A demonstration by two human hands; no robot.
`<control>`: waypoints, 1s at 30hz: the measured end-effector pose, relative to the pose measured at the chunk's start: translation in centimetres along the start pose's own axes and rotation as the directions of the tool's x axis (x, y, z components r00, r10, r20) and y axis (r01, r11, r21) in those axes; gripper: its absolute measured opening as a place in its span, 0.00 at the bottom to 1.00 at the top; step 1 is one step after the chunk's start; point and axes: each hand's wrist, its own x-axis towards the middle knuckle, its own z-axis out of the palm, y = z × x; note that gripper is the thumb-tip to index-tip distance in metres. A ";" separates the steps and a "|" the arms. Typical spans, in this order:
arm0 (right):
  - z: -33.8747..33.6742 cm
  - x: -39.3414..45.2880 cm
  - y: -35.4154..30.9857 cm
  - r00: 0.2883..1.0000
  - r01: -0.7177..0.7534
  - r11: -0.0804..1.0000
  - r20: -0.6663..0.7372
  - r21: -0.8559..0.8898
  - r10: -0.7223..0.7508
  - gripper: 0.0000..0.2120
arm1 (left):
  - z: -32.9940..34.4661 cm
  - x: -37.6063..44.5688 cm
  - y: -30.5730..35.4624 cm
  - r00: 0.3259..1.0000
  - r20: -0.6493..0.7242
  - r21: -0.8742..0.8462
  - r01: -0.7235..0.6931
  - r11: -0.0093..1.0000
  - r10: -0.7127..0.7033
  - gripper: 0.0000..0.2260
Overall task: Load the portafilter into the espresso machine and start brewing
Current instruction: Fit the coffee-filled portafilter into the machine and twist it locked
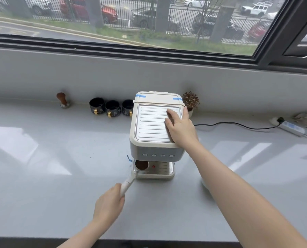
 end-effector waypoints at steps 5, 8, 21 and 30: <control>-0.1 0.0 -0.1 1.000 0.002 1.000 0.003 0.014 -0.002 0.22 | -1.0 0.6 3.8 0.999 -0.019 -0.064 -0.043 0.997 0.042 0.03; 0.0 0.0 0.0 1.000 0.005 1.000 0.004 0.020 -0.005 0.22 | -2.0 1.4 5.2 0.999 -0.039 -0.112 -0.023 0.993 0.019 0.02; 0.0 0.0 0.1 1.000 0.005 1.000 -0.003 0.007 -0.005 0.22 | -4.1 4.9 6.2 0.994 -0.067 -0.254 0.064 0.965 -0.083 0.03; 0.1 0.1 0.0 1.000 0.003 1.000 -0.013 -0.001 -0.003 0.22 | -4.5 5.1 5.5 0.996 -0.060 -0.283 0.040 0.958 -0.059 0.03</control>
